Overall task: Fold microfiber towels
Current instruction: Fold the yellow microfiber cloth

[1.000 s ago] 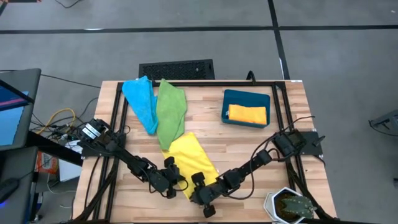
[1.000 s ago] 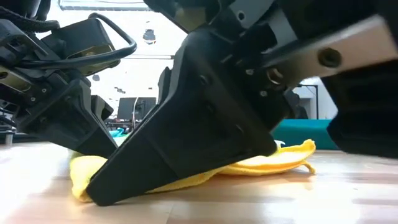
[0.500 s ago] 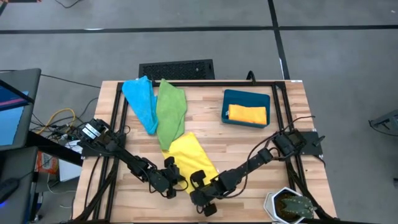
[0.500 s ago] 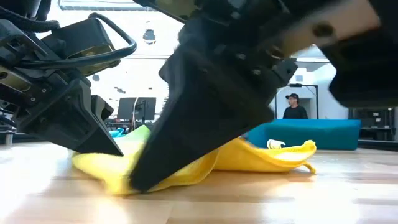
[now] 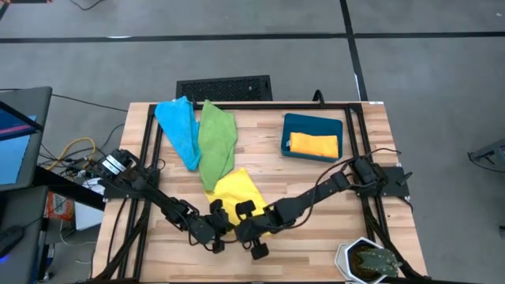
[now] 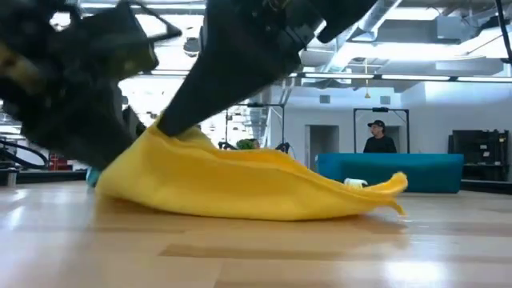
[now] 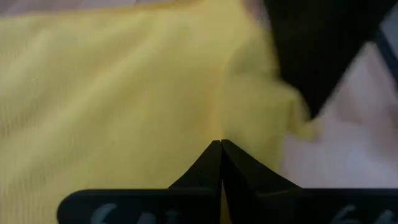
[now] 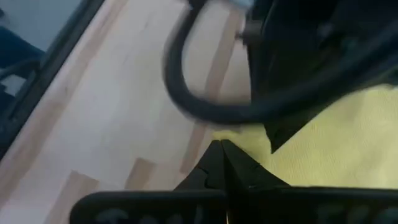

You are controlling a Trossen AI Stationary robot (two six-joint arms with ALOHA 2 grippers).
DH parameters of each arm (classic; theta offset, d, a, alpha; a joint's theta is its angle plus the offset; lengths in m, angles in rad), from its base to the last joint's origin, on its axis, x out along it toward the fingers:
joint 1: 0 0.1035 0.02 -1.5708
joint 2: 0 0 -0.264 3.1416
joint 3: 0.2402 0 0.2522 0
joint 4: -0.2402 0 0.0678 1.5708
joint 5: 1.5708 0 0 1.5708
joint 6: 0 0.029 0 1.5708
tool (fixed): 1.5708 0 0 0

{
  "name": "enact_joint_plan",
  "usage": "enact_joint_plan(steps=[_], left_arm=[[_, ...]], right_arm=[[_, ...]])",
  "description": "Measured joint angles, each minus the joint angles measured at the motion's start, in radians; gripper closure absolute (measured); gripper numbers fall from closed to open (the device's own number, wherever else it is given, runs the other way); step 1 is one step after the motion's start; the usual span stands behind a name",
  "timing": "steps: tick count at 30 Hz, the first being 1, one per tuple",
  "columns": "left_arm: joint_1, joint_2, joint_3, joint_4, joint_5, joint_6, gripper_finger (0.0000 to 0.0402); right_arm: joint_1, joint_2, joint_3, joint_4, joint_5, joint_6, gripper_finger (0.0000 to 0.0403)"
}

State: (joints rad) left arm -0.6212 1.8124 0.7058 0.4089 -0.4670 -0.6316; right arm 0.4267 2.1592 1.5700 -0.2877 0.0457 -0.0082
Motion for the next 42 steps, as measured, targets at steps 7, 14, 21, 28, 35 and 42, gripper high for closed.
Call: enact_joint_plan(steps=[7, 14, 21, 28, 35, 42], left_arm=[[0.000, -0.165, 0.018, -0.205, -0.003, -0.025, 0.0401], [-0.023, -0.217, 0.000, -0.319, -0.037, -0.044, 0.0402], [-0.042, -0.180, -0.043, -0.327, -0.095, -0.122, 0.0401], [-0.044, -0.168, -0.043, -0.329, -0.110, -0.103, 0.0401], [-0.047, -0.197, -0.043, -0.366, -0.147, -0.090, 0.0401], [-0.051, -0.301, -0.043, -0.516, -0.150, -0.118, 0.0401]], right_arm=[[0.006, -0.006, 0.017, -0.011, -0.016, 0.006, 0.0395], [0.004, -0.007, 0.070, -0.026, -0.013, 0.006, 0.0396], [0.001, 0.004, 0.097, -0.008, -0.013, -0.052, 0.0396], [-0.048, 0.004, 0.097, 0.037, -0.012, -0.079, 0.0397], [-0.090, 0.004, 0.097, 0.080, -0.021, -0.104, 0.0397], [-0.118, 0.004, 0.097, 0.118, -0.022, -0.117, 0.0396]])
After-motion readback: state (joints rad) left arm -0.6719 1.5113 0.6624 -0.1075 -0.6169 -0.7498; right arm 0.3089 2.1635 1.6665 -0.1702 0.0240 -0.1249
